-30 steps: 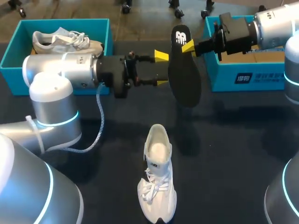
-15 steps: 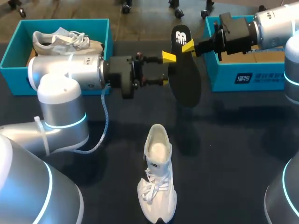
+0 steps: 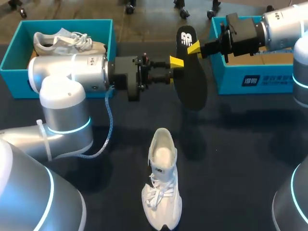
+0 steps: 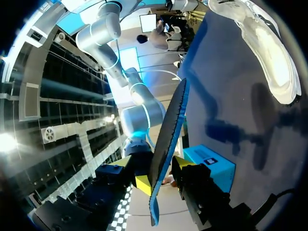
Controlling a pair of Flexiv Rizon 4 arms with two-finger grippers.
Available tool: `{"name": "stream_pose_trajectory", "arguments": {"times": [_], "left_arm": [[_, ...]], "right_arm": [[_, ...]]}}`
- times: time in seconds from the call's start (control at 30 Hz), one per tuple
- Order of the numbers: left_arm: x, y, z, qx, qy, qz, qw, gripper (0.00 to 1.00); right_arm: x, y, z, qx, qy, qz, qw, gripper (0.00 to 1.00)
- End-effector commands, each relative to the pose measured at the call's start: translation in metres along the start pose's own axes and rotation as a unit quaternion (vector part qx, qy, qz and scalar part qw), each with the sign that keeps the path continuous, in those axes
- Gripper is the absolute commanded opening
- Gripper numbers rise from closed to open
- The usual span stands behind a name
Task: Take the shoe out of the shoebox, open the shoe tongue, remove and reinsert the insole, then place the shoe into the shoebox
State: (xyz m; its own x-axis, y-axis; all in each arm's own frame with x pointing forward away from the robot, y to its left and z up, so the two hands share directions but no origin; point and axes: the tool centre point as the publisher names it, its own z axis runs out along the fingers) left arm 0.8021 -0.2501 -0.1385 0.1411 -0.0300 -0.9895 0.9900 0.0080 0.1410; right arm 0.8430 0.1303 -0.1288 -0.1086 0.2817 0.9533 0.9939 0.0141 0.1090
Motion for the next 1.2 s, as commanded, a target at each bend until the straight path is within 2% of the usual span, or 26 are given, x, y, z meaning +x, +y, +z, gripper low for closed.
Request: {"name": "stream_pose_trajectory", "arguments": {"times": [0.03,0.33,0.43,0.53,0.6,0.87,0.9,1.17,1.2], "left_arm": [[0.000,0.002,0.006,-0.001,0.001,0.002,1.000,0.48],[-0.001,0.004,0.015,-0.007,-0.002,0.012,1.000,0.43],[-0.002,0.005,0.016,-0.009,-0.004,0.013,1.000,0.34],[-0.002,0.005,0.017,-0.010,-0.004,0.013,1.000,0.30],[-0.002,0.006,0.018,-0.012,-0.004,0.013,1.000,0.19],[-0.001,0.006,0.021,-0.014,-0.003,0.016,1.000,0.12],[0.000,0.007,0.023,-0.016,-0.002,0.016,1.000,0.00],[0.001,0.006,0.023,-0.016,-0.002,0.015,1.000,0.00],[0.001,0.006,0.022,-0.016,-0.002,0.016,1.000,0.00]], "right_arm": [[0.000,0.001,0.001,0.001,-0.002,0.001,1.000,0.00],[0.000,0.001,0.001,0.001,-0.002,0.001,1.000,0.00],[0.000,0.001,0.001,0.001,-0.002,0.001,1.000,0.00],[0.000,0.001,0.001,0.001,-0.002,0.001,1.000,0.00],[0.000,0.001,0.001,0.001,-0.002,0.001,1.000,0.00],[0.000,0.001,0.001,0.001,-0.002,0.001,1.000,0.00],[0.000,0.001,0.001,0.001,-0.002,0.001,1.000,0.00],[0.000,0.001,0.001,0.001,-0.002,0.001,1.000,0.00],[0.000,0.001,0.001,0.001,-0.002,0.001,1.000,0.13]]}}
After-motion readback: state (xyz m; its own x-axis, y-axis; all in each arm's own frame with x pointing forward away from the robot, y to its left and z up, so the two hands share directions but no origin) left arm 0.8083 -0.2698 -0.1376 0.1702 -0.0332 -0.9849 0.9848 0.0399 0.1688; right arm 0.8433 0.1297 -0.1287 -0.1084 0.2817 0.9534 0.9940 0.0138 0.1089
